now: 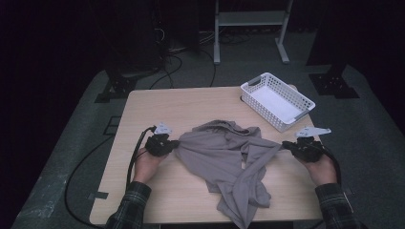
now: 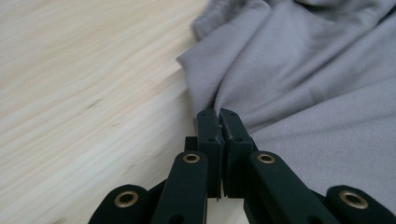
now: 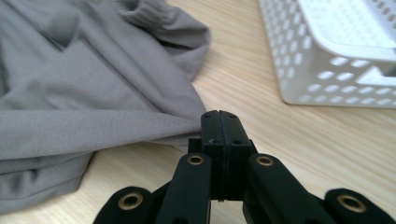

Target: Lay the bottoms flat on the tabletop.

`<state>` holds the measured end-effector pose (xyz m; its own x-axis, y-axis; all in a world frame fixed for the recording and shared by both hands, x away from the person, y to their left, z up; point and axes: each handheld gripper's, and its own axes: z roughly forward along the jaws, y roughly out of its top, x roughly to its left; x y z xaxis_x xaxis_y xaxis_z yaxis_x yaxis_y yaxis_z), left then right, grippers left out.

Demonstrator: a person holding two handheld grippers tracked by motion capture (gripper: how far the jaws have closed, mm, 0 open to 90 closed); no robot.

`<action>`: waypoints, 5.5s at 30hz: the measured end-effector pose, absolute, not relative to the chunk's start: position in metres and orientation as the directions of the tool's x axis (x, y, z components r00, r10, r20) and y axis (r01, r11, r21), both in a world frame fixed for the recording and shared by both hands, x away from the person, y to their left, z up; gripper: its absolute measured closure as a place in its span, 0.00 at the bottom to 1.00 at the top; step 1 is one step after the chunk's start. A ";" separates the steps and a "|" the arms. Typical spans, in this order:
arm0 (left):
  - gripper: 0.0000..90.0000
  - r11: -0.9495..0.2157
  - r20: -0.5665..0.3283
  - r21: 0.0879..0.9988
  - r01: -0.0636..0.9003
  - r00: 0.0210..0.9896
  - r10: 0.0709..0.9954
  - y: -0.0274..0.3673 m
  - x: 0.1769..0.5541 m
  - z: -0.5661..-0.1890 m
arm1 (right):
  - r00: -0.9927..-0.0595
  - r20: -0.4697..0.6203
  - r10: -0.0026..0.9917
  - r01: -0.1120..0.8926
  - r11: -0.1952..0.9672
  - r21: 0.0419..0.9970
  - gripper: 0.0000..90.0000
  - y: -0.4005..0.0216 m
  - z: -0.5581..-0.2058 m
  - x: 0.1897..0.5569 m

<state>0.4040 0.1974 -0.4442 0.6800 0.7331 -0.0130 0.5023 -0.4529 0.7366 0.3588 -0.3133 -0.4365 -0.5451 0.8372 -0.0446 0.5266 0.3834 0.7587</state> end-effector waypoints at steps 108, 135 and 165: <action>0.92 -0.519 0.069 0.684 0.512 0.663 0.746 0.143 0.508 -0.426 | -0.819 -0.011 0.573 0.431 0.629 0.647 0.68 -0.213 -0.466 0.360; 0.99 -0.530 0.026 0.670 0.520 0.697 0.717 0.160 0.448 -0.447 | -0.813 -0.018 0.582 0.401 0.581 0.708 0.99 -0.203 -0.446 0.367; 0.98 -0.507 -0.001 0.694 0.511 0.705 0.710 0.168 0.435 -0.468 | -0.807 0.004 0.590 0.452 0.614 0.647 0.99 -0.145 -0.462 0.423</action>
<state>0.4354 0.1680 -0.4684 0.7047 0.7096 -0.0006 0.5111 -0.5070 0.6940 0.4229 -0.1452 -0.4624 -0.8074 0.5899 0.0037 0.4519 0.6143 0.6468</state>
